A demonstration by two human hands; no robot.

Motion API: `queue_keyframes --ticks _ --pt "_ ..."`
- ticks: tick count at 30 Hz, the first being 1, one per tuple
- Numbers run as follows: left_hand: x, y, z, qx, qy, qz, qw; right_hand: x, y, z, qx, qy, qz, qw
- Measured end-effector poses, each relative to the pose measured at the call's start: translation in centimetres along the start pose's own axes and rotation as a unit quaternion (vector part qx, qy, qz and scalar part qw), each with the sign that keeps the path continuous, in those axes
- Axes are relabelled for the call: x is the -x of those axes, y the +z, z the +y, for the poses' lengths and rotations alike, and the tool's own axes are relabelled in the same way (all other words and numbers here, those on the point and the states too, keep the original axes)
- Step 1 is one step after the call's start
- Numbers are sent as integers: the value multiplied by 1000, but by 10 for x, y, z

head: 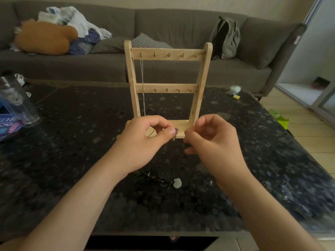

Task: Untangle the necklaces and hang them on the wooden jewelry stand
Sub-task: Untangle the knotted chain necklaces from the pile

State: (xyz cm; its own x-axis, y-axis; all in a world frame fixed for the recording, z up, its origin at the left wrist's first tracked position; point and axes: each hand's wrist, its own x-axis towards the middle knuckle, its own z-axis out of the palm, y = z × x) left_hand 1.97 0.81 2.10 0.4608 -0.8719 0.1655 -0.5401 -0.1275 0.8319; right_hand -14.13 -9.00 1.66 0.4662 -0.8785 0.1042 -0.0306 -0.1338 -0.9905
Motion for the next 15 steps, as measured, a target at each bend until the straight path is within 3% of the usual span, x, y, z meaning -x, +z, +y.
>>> queue_keyframes --ticks 5,10,15 --pt "-1 1 -2 -70 21 -5 997 -1 0 -1 22 -68 -66 995" --pt "3 1 6 -137 11 2 990 -3 1 2 124 -128 -69 982" --pt "5 -1 8 -199 33 -26 979 -3 1 1 180 -136 -96 969"
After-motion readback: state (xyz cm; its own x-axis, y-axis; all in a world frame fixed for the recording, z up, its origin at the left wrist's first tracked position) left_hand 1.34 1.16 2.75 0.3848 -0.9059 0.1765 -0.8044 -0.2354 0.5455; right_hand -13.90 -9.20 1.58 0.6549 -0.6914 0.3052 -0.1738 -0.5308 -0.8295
